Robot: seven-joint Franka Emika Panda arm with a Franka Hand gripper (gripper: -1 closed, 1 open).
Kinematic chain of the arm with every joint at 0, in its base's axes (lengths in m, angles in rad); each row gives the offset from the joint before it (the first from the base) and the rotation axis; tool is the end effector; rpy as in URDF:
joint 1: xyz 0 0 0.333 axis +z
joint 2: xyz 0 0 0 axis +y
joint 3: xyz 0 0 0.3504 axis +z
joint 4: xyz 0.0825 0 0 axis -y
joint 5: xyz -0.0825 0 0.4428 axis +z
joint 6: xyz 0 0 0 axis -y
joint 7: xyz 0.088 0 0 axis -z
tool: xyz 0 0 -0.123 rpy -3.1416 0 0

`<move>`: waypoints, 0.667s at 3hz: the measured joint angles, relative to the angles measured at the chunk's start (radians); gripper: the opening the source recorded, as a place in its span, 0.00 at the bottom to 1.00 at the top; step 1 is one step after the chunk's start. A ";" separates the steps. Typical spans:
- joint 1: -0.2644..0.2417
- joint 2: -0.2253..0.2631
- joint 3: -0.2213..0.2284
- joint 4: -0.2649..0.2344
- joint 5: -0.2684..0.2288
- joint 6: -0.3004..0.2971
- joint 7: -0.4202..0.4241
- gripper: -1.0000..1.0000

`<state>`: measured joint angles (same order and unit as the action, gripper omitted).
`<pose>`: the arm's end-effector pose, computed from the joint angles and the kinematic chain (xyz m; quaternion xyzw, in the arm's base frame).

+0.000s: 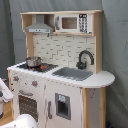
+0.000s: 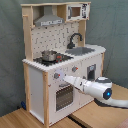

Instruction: Play with the kitchen

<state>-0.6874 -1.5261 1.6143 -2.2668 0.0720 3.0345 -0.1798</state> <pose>0.3159 0.5473 0.3158 0.4658 0.5639 0.4757 0.4886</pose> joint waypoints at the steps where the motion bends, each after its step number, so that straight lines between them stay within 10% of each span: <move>1: -0.025 0.000 -0.018 0.042 0.000 -0.055 0.067 1.00; 2: -0.106 0.000 -0.018 0.103 0.000 -0.055 0.092 1.00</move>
<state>-0.7934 -1.5264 1.5958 -2.1640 0.0720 2.9795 -0.0876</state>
